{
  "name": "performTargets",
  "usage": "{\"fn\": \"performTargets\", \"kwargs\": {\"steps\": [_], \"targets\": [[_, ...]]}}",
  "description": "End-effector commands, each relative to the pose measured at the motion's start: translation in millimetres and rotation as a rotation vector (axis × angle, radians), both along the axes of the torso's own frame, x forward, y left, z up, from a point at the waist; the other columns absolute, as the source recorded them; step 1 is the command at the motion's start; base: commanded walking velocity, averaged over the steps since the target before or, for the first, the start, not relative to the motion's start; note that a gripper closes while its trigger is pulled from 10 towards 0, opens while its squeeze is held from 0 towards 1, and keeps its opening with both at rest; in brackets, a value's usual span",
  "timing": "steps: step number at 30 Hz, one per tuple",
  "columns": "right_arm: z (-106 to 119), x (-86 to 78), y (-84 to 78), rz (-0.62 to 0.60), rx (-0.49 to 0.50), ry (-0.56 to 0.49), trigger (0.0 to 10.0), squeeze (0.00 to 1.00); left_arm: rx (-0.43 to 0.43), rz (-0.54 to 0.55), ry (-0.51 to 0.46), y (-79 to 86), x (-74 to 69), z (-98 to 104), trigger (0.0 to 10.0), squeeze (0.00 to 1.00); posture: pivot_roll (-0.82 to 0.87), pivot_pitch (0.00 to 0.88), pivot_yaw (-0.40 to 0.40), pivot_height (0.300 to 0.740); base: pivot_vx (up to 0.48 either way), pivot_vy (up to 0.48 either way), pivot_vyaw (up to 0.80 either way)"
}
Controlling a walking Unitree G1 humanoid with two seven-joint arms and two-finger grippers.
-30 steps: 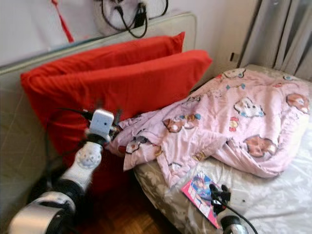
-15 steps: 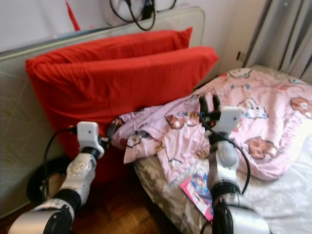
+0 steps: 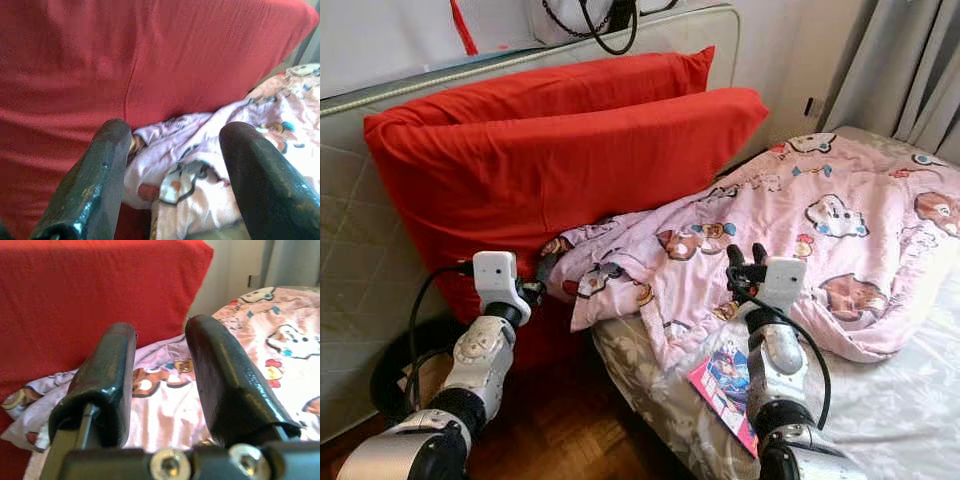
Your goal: Clean up the room
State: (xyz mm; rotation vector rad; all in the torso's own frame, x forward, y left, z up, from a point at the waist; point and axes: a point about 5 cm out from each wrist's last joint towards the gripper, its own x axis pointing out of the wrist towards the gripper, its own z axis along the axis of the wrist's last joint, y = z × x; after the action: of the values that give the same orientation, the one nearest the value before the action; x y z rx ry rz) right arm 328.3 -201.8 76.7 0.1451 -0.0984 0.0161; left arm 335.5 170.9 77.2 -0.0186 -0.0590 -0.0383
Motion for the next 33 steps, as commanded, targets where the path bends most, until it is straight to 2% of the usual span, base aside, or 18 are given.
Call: {"fn": "performTargets", "kwargs": {"steps": [1,2,5,6,9,11,16,19,22,25,29,33], "targets": [[-2.9,-4.8,-3.7,-0.013,-0.016,-0.002,10.0,0.0,0.002,0.012,-0.012,7.9,-5.5,-2.6,10.0,0.0,0.04,0.0,0.012,0.74,0.0,0.0,0.0],[-2.9,-4.8,-3.7,-0.013,-0.016,-0.002,10.0,0.0,0.002,0.012,-0.012,7.9,-5.5,-2.6,10.0,0.0,0.04,0.0,0.012,0.74,0.0,0.0,0.0],[-12.5,-18.2,-5.8,-0.016,-0.028,-0.004,10.0,0.0,0.029,0.001,-0.035,14.5,-17.1,-7.5,10.0,0.0,0.05,0.0,0.021,0.74,0.0,0.0,0.0],[-18.8,-29.4,-9.0,-0.015,-0.043,-0.005,10.0,0.0,0.049,-0.011,-0.072,18.9,-25.6,-5.7,10.0,0.0,0.06,0.0,0.029,0.74,0.0,0.0,0.0],[-26.6,-44.4,-13.2,-0.019,-0.062,0.003,10.0,0.0,0.078,-0.029,-0.107,22.9,-39.2,-4.4,10.0,0.0,0.07,0.0,0.023,0.74,0.0,0.0,0.0],[-31.1,-58.3,-16.3,-0.019,-0.066,0.008,10.0,0.0,0.101,-0.032,-0.123,27.3,-53.3,-3.7,10.0,0.0,0.07,0.0,0.019,0.74,0.0,0.0,0.0],[-17.0,-70.3,-15.2,0.047,-0.105,-0.026,10.0,0.0,0.114,-0.05,-0.13,29.6,-71.1,4.1,10.0,0.0,0.07,0.0,-0.002,0.74,0.0,0.0,0.0],[-12.1,-68.5,-14.6,0.041,-0.101,-0.036,10.0,0.0,0.109,-0.042,-0.118,28.0,-74.5,2.1,10.0,0.0,0.07,0.012,0.001,0.74,0.0,0.0,0.0],[-19.9,-70.8,-15.0,-0.017,-0.095,0.007,10.0,0.0,0.098,-0.028,-0.078,26.7,-79.0,-3.2,10.0,0.0,0.05,0.015,0.001,0.74,0.0,0.0,0.0],[-19.7,-76.6,-13.7,-0.044,-0.069,0.023,10.0,0.0,0.086,-0.061,-0.066,21.4,-80.2,2.4,10.0,0.0,0.06,0.013,0.003,0.74,0.0,0.0,0.0],[-19.7,-80.1,-10.6,-0.043,-0.061,0.067,10.0,0.0,0.075,-0.056,-0.071,22.4,-80.1,10.8,10.0,0.0,0.06,0.016,0.002,0.74,0.0,0.0,0.0],[-19.2,-83.0,-10.0,-0.051,-0.056,0.078,10.0,0.0,0.081,-0.061,-0.068,24.2,-80.2,14.0,10.0,0.0,0.06,0.009,0.003,0.71,0.0,0.0,0.0]]}}
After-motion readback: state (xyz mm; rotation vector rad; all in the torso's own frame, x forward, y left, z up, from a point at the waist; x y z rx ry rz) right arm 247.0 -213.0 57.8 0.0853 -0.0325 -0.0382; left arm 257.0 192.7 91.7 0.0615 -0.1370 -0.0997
